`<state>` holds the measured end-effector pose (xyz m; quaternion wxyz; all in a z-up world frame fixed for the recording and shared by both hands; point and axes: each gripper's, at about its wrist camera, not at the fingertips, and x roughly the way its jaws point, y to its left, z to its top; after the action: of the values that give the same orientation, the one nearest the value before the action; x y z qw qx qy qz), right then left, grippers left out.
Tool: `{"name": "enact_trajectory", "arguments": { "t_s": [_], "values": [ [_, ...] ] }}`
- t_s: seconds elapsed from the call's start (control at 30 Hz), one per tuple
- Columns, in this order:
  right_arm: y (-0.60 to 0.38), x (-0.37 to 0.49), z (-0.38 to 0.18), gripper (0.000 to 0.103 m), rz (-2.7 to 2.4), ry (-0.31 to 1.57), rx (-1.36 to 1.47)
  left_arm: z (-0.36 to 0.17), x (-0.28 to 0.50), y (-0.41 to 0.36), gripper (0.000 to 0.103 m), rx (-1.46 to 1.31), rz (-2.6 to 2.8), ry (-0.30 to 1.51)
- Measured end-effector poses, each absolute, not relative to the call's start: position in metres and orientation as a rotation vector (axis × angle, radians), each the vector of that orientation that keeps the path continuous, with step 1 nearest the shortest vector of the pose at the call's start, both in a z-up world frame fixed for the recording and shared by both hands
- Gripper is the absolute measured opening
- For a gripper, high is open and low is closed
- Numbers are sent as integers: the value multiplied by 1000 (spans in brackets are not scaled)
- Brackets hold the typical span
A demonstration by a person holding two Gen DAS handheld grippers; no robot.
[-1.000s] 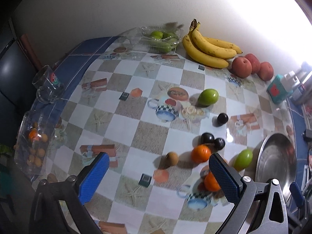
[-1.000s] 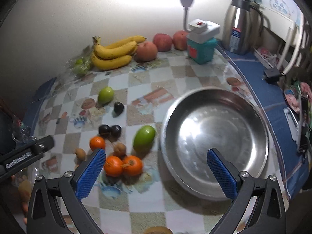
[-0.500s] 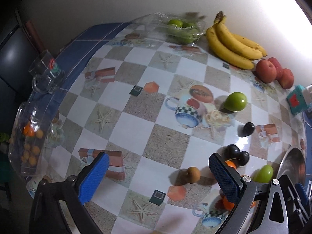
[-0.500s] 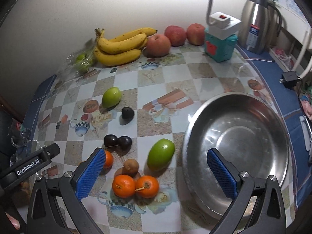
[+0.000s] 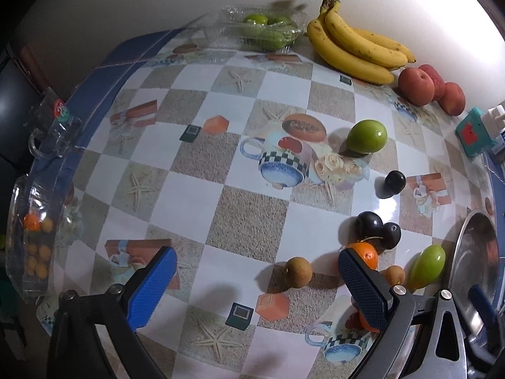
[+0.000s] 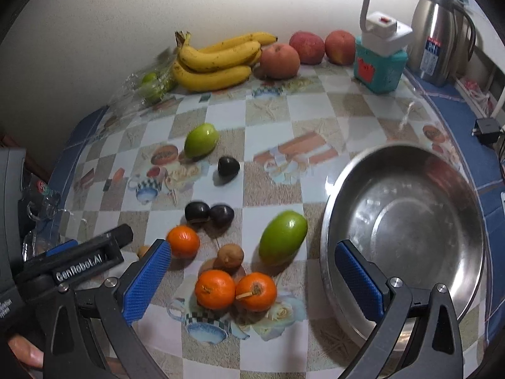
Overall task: Organize fruits
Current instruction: 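Move the right tool to the stemmed orange while the left tool approaches the brown round fruit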
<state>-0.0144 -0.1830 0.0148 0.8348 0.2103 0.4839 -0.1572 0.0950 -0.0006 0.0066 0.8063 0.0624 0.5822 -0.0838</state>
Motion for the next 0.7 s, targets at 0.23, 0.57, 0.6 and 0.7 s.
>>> {"name": "enact_trajectory", "arguments": {
  "t_s": [0.23,0.57,0.6,0.7],
  "values": [
    [-186,-21,-1,87,-331,1085,483,-8,96,-1,103,124,-167,1288],
    [-194,-25,-10,79,-339,1116,540,-26,101,2,103,78,-146,1358],
    [-194,-25,-10,79,-338,1115,541,-28,101,3,103,67,-143,1367],
    [-196,-27,-8,75,-336,1113,565,-31,102,5,102,57,-142,1378]
  ]
}}
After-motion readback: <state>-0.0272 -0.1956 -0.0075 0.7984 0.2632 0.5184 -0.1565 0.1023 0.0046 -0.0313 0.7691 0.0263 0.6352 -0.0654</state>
